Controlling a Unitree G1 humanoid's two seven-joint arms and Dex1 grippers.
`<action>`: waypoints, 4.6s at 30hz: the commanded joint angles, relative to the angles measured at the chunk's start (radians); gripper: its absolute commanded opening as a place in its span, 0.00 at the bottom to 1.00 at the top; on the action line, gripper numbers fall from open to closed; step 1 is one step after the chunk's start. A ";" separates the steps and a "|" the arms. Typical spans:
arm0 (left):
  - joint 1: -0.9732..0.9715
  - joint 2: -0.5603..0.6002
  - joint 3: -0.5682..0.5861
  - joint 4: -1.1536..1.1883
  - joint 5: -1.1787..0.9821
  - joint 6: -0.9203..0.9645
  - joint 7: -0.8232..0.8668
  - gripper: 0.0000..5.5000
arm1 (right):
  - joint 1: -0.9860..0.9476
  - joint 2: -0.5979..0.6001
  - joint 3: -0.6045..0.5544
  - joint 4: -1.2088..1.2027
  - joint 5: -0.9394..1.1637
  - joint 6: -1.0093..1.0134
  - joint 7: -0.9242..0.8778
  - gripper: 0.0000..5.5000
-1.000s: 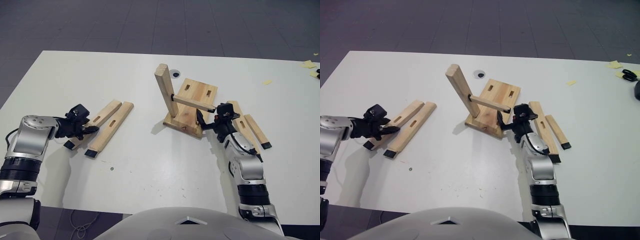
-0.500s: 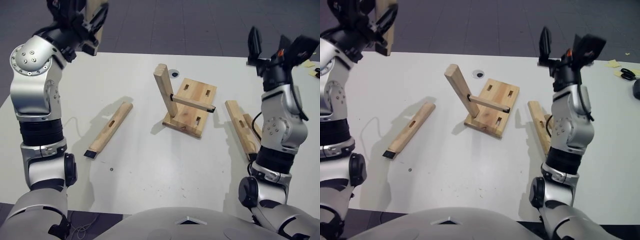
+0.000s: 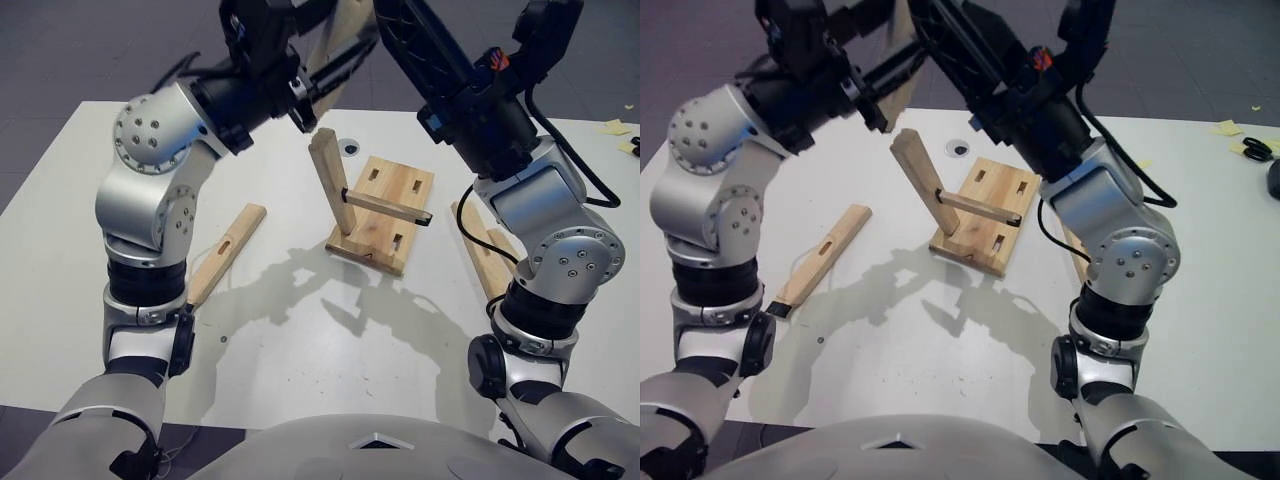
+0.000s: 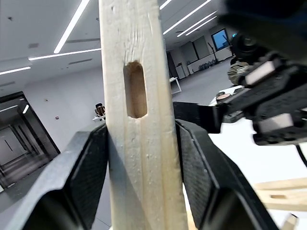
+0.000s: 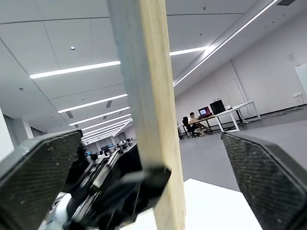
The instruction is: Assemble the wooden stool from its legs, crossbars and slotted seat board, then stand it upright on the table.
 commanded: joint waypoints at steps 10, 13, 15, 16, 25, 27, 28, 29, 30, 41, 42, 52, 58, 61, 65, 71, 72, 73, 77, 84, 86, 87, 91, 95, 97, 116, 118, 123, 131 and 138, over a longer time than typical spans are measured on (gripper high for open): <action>0.065 0.057 -0.119 -0.080 0.190 0.002 0.060 0.38 | -0.097 -0.023 -0.043 -0.023 -0.005 -0.048 -0.228 0.76; 0.073 0.063 -0.123 -0.082 0.216 -0.005 0.062 0.38 | -0.102 -0.035 -0.072 -0.025 0.069 -0.045 -0.280 0.67; 0.078 0.064 -0.120 -0.080 0.226 -0.009 0.060 0.38 | -0.106 -0.036 -0.098 -0.011 0.140 -0.059 -0.319 0.61; 0.079 0.064 -0.119 -0.077 0.229 -0.013 0.059 0.38 | -0.106 -0.032 -0.109 -0.002 0.182 -0.069 -0.339 0.58; 0.085 0.060 -0.122 -0.052 0.241 -0.045 0.047 0.38 | -0.058 -0.072 -0.152 0.044 0.423 -0.094 -0.311 0.31; 0.082 0.059 -0.120 -0.044 0.239 -0.052 0.043 0.38 | -0.045 -0.083 -0.152 0.050 0.443 -0.098 -0.299 0.25; 0.080 0.056 -0.118 -0.039 0.237 -0.057 0.042 0.38 | -0.040 -0.090 -0.151 0.052 0.447 -0.099 -0.292 0.22; 0.079 0.048 -0.112 -0.034 0.228 -0.058 0.043 0.38 | -0.035 -0.096 -0.149 0.053 0.452 -0.100 -0.284 0.20; 0.078 0.040 -0.105 -0.031 0.218 -0.056 0.044 0.38 | -0.031 -0.102 -0.147 0.054 0.449 -0.100 -0.278 0.20; -0.051 -0.001 0.120 -0.092 -0.197 0.154 0.010 0.60 | -0.108 -0.102 -0.172 0.131 0.304 -0.225 -0.254 0.19; -0.071 0.009 0.153 -0.097 -0.257 0.183 0.008 0.64 | -0.117 -0.098 -0.183 0.141 0.299 -0.245 -0.261 0.19; 0.015 0.350 0.221 0.185 -0.223 0.152 -0.188 0.93 | -0.092 -0.206 -0.249 0.277 0.077 -0.295 -0.301 0.19; 0.069 0.251 0.094 0.430 0.055 -0.069 -0.060 0.98 | -0.073 -0.175 -0.232 0.274 -0.018 -0.296 -0.293 0.19; 0.148 0.187 0.028 0.331 0.077 -0.077 -0.047 0.98 | -0.065 -0.178 -0.221 0.273 -0.053 -0.279 -0.277 0.19; 0.201 0.132 -0.029 0.143 0.043 -0.022 -0.053 0.98 | -0.062 -0.187 -0.223 0.282 -0.094 -0.267 -0.257 0.19; 0.178 0.165 0.007 0.064 0.039 0.017 -0.061 0.98 | -0.060 -0.192 -0.237 0.295 -0.134 -0.255 -0.241 0.19; 0.169 0.168 0.019 0.064 0.045 0.018 -0.049 0.98 | -0.061 -0.193 -0.238 0.300 -0.144 -0.254 -0.237 0.19; 0.160 0.165 0.033 0.067 0.056 0.016 -0.026 0.98 | -0.058 -0.199 -0.236 0.301 -0.158 -0.253 -0.226 0.19; 0.141 0.111 0.103 -0.055 -0.106 0.105 0.009 0.98 | -0.029 -0.255 -0.233 0.313 -0.242 -0.251 -0.152 0.19; 0.171 0.183 0.141 -0.200 -0.455 0.304 -0.068 0.98 | -0.006 -0.278 -0.271 0.360 -0.301 -0.251 -0.096 0.19; 0.203 0.219 0.078 -0.192 -0.416 0.312 -0.107 0.98 | -0.005 -0.270 -0.267 0.359 -0.317 -0.253 -0.089 0.19; 0.215 0.231 0.046 -0.179 -0.379 0.304 -0.117 0.98 | -0.006 -0.265 -0.267 0.358 -0.321 -0.253 -0.087 0.19; 0.195 0.233 -0.061 -0.069 -0.221 0.223 -0.133 0.98 | 0.002 -0.258 -0.268 0.347 -0.337 -0.247 -0.078 0.19; 0.156 0.182 -0.099 0.039 -0.209 0.200 -0.196 0.95 | 0.010 -0.257 -0.261 0.361 -0.367 -0.247 -0.058 0.19; 0.139 0.176 -0.104 0.082 -0.238 0.217 -0.249 0.91 | 0.014 -0.255 -0.257 0.364 -0.380 -0.245 -0.051 0.19; 0.057 0.087 -0.166 0.201 -0.183 0.212 -0.360 0.42 | 0.083 -0.250 -0.198 0.339 -0.525 -0.257 0.020 0.19; 0.078 0.048 -0.154 0.208 -0.149 0.191 -0.284 0.42 | 0.105 -0.265 -0.167 0.328 -0.582 -0.277 0.050 0.19; 0.173 0.012 -0.164 0.186 -0.026 0.122 -0.139 0.38 | 0.151 -0.282 -0.134 0.305 -0.674 -0.323 0.114 0.19; 0.311 -0.031 -0.187 0.102 0.044 0.098 0.010 0.37 | 0.205 -0.267 -0.084 0.278 -0.748 -0.373 0.188 0.19; 0.318 -0.066 -0.208 0.074 0.065 0.100 0.068 0.37 | 0.266 -0.290 -0.006 0.237 -0.845 -0.423 0.274 0.19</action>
